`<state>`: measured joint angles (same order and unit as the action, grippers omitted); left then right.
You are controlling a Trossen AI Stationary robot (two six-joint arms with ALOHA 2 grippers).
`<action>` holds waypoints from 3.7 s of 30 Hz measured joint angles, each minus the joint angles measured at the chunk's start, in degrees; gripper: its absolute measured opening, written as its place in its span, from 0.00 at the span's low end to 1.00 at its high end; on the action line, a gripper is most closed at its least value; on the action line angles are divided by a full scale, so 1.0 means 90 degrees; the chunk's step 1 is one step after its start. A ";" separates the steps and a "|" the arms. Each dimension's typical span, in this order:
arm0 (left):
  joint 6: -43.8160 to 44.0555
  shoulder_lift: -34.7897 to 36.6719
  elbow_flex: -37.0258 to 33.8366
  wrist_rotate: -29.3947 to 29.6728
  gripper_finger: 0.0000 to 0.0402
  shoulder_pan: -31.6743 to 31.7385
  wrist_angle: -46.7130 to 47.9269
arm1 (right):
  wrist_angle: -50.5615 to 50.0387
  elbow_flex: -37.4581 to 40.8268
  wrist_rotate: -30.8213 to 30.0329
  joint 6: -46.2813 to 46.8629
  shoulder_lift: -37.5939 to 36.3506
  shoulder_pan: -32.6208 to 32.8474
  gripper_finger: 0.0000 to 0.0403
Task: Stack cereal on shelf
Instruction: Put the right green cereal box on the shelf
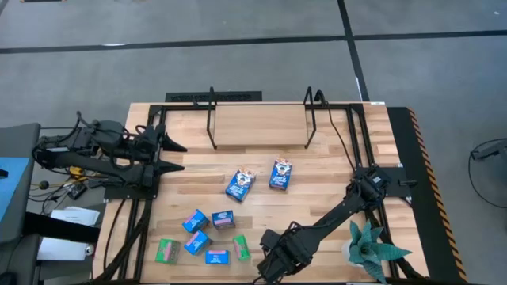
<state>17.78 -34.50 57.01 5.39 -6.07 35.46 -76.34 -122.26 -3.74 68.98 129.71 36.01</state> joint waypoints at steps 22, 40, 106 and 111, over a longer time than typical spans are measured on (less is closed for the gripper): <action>0.0032 0.0000 0.0000 0.0172 0.76 0.0000 0.0052 | 0.0292 0.0170 0.0371 -0.0061 -0.0033 -0.0184 0.44; 0.0037 0.0000 0.0000 0.0168 0.76 0.0000 0.0078 | -0.1528 -0.1147 0.0517 -0.3764 -0.0076 -0.1637 0.41; 0.0749 -0.0002 0.0000 0.2578 0.76 -0.0001 0.0126 | 0.1639 -0.1238 -0.0412 -1.0932 -0.0322 -0.5927 0.41; 0.0792 0.0000 0.0000 0.2690 0.76 0.0000 0.0124 | 0.1474 -0.1236 -0.0214 -1.0903 -0.0321 -0.5923 0.41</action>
<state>24.91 -34.50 57.01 29.59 -6.07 36.58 -63.08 -133.38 -5.67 -29.15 126.82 -17.30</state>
